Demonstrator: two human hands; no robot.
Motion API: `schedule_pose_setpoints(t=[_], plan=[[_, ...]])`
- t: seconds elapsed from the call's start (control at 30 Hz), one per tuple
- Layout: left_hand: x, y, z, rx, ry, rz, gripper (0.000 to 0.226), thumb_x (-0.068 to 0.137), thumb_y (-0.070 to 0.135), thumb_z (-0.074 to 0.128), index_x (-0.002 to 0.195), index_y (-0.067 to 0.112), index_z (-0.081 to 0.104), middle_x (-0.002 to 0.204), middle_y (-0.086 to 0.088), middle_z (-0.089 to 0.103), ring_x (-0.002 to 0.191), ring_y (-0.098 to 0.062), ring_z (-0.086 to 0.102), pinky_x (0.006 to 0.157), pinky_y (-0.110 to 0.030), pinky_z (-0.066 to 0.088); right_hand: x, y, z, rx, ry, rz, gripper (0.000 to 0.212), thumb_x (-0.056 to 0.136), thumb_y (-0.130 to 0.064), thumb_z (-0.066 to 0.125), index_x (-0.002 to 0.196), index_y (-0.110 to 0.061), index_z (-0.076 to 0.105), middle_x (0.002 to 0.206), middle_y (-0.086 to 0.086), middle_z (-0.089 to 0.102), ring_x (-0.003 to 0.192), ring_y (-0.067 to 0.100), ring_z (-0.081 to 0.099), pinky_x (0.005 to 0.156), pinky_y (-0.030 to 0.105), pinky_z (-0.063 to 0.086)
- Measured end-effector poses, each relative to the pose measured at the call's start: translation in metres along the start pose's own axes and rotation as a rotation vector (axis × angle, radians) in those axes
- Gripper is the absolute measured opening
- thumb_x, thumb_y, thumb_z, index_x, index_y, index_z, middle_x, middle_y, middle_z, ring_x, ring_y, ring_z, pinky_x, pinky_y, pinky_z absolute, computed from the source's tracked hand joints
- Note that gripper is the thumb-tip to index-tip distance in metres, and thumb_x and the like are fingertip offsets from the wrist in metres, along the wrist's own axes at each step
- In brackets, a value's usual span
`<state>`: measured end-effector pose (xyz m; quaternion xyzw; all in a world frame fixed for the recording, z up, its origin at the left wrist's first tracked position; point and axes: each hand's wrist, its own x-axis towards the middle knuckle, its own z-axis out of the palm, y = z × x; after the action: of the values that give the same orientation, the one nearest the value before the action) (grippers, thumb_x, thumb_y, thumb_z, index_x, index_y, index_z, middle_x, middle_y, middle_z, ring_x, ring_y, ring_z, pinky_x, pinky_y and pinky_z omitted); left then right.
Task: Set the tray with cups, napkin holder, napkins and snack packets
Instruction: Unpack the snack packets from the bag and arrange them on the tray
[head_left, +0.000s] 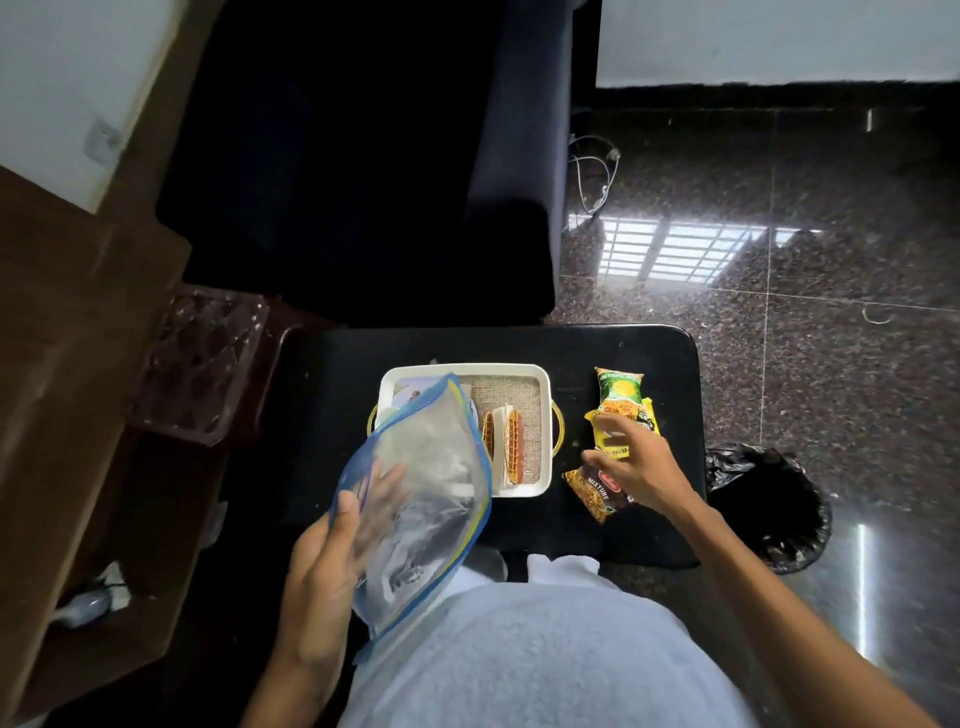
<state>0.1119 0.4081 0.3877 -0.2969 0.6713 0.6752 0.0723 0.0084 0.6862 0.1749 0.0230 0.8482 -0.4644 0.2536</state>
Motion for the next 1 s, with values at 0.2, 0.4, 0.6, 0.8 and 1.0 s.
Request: schedule_pose_setpoints(t=[0.2,0.4,0.6,0.8,1.0], plan=[[0.019,0.021,-0.016,0.082,-0.314,-0.130,0.051,0.103,0.043,0.041,0.135,0.009,0.060,0.132,-0.009,0.070,0.124,-0.025,0.066,0.100,-0.024,0.053,-0.023,-0.092,-0.002,0.262,-0.374,-0.315,0.117,0.062,-0.049,0.089,0.153,-0.047,0.015,0.155,-0.015,0.038,0.142,-0.001,0.034,0.108,0.027,0.041],[0.047,0.036,-0.045,-0.023,-0.445,-0.151,0.066,0.093,0.060,0.044,0.132,0.011,0.066,0.135,-0.015,0.067,0.125,-0.030,0.065,0.101,-0.037,0.056,-0.026,-0.134,0.008,0.486,-0.436,-0.341,0.019,0.089,-0.018,0.074,0.108,-0.014,0.074,0.111,0.000,0.075,0.105,0.013,0.069,0.093,0.032,0.054],[0.075,-0.002,-0.090,-0.180,-0.315,-0.081,0.088,0.087,0.077,0.022,0.139,0.016,0.058,0.139,-0.010,0.065,0.136,-0.022,0.056,0.122,-0.045,0.029,-0.040,-0.150,0.026,0.940,-0.094,-0.192,0.010,0.090,-0.023,0.067,0.087,-0.014,0.070,0.084,0.007,0.072,0.076,0.013,0.070,0.072,0.024,0.056],[0.083,-0.054,-0.077,0.032,-0.092,0.084,0.025,0.089,0.020,0.075,0.113,0.013,0.072,0.098,-0.007,0.080,0.095,-0.016,0.075,0.080,-0.014,0.056,-0.065,-0.155,0.043,0.983,0.034,0.049,0.023,0.086,-0.036,0.073,0.088,-0.014,0.067,0.075,0.000,0.072,0.062,0.009,0.067,0.058,0.022,0.055],[0.094,-0.072,-0.087,-0.102,0.043,0.003,0.035,0.086,0.008,0.077,0.118,0.012,0.063,0.084,-0.006,0.077,0.070,-0.006,0.076,0.065,-0.018,0.060,-0.117,-0.120,0.043,0.635,0.252,0.244,0.054,0.078,-0.012,0.081,0.125,-0.014,0.053,0.072,0.003,0.075,0.066,0.011,0.072,0.059,0.027,0.056]])
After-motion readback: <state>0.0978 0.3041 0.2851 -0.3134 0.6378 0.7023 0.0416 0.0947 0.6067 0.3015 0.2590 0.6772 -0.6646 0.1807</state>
